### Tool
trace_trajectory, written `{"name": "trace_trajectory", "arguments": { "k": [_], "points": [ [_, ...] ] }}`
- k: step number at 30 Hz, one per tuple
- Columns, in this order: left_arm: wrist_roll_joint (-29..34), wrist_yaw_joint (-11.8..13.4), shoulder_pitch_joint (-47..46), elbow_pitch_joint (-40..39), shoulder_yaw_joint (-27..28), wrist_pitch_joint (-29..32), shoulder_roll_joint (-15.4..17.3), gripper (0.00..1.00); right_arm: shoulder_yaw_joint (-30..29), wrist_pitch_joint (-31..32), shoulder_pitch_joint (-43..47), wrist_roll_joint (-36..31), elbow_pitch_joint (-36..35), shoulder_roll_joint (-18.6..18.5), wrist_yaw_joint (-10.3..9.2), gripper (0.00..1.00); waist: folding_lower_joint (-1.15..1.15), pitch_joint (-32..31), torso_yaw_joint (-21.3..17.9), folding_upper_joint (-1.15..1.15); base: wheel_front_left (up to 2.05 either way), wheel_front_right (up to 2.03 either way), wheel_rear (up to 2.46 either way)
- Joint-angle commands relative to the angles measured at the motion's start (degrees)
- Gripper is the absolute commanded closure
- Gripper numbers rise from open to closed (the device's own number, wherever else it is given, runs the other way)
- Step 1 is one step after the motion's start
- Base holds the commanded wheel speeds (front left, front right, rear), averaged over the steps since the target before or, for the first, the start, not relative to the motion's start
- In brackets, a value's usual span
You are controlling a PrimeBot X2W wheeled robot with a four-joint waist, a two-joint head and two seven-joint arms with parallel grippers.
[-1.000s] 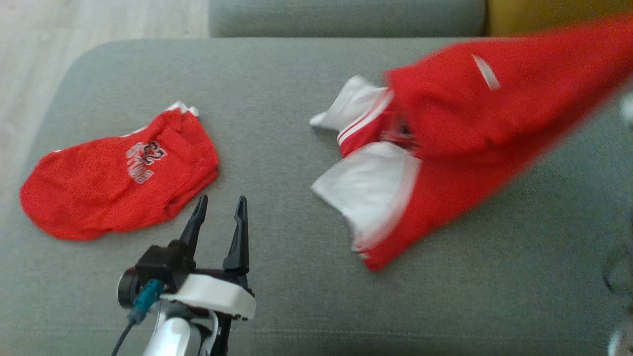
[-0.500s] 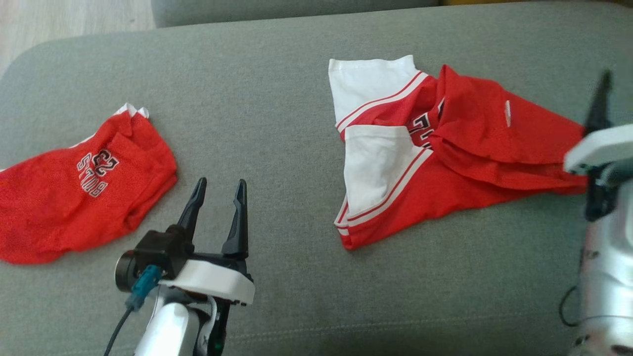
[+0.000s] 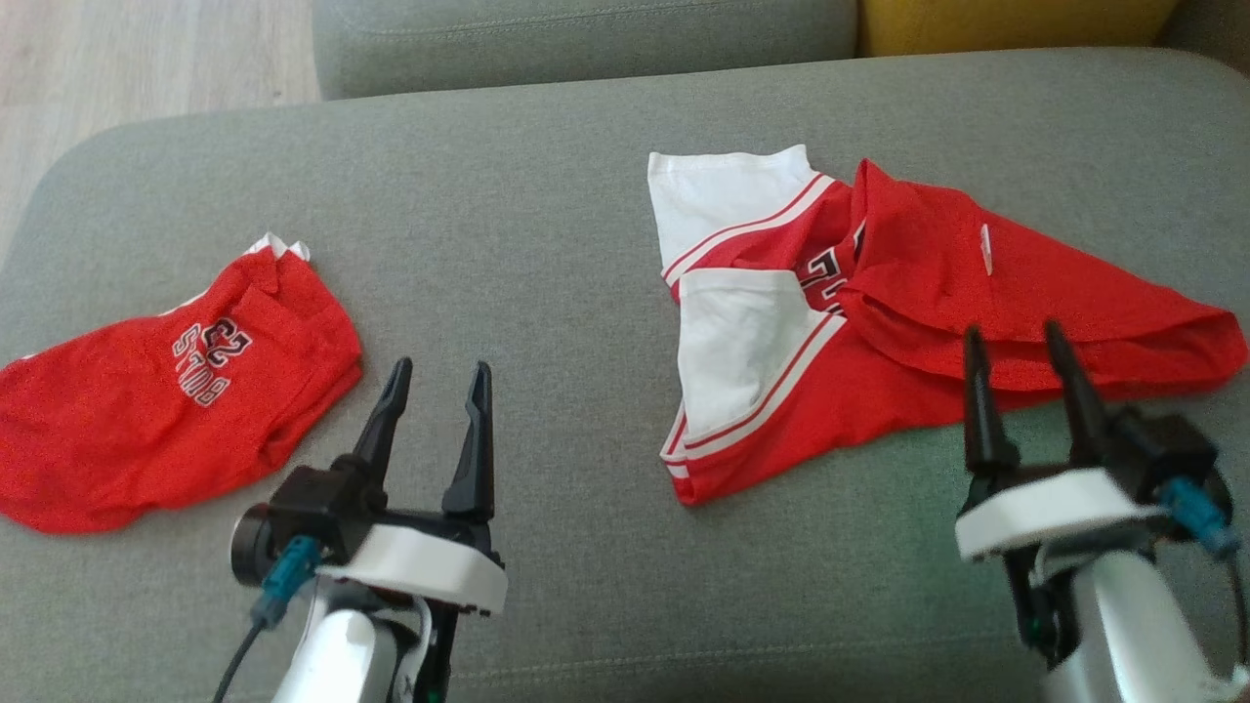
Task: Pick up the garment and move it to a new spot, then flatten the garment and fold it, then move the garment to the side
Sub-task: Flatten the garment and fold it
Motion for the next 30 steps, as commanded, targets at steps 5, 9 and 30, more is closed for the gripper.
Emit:
{"name": "trace_trajectory", "arguments": {
  "k": [5, 9, 30],
  "points": [
    [-0.08, 0.08, -0.93, -2.08, 0.99, -0.29, 0.15, 0.00, 3.02, 0.39, 0.70, -1.03, -4.15, 0.15, -0.04, 0.00, 0.00, 0.58, 0.91, 0.00, 0.00, 0.00, 0.00],
    [0.03, -0.19, -1.76, -2.08, 0.73, -0.29, 0.15, 0.00, 3.70, 2.50, -0.90, -3.21, -4.88, 0.15, -0.04, 0.00, 0.00, 2.18, 2.08, 0.00, 0.00, 0.00, 0.00],
    [-0.24, -0.81, -5.89, -0.87, -0.99, -0.29, 0.15, 0.00, -4.47, 7.23, -18.43, -12.15, 18.88, -0.20, -0.04, 1.00, 0.00, 10.09, 8.37, 0.00, 0.00, 0.00, 0.00]
  ]
}}
